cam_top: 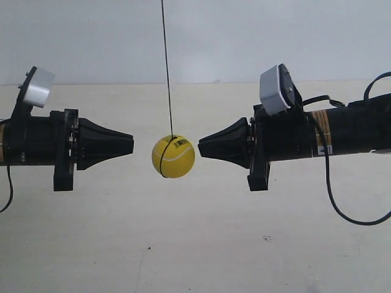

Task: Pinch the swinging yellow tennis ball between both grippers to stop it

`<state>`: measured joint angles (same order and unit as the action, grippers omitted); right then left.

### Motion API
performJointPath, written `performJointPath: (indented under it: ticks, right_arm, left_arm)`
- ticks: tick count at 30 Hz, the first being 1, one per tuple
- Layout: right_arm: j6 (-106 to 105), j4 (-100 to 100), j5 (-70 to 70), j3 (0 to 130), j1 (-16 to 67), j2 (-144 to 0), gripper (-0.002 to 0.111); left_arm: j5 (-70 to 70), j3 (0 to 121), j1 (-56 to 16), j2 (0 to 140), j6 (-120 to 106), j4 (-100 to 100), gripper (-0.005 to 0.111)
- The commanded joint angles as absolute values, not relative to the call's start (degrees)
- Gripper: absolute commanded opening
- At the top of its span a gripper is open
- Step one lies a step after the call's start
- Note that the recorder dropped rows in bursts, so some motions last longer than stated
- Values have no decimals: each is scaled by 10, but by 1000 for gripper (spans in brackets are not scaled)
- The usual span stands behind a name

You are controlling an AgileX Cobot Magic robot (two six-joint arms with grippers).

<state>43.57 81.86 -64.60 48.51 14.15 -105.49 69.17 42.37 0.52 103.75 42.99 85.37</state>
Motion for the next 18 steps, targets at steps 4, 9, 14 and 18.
performJointPath:
  ticks: [4,9,14,18]
  right_arm:
    - [433,822,-648,487,137,-1053,0]
    - [433,827,-620,487,137,-1052,0]
    - [431,830,-592,487,137,-1052,0]
    - [430,830,-575,487,135,-1051,0]
  left_arm:
    - [700,425,6,1037,436,855,5]
    - [700,425,8,1037,435,855,5]
    - [700,425,32,1036,435,860,5]
    - [700,425,63,1036,436,861,5]
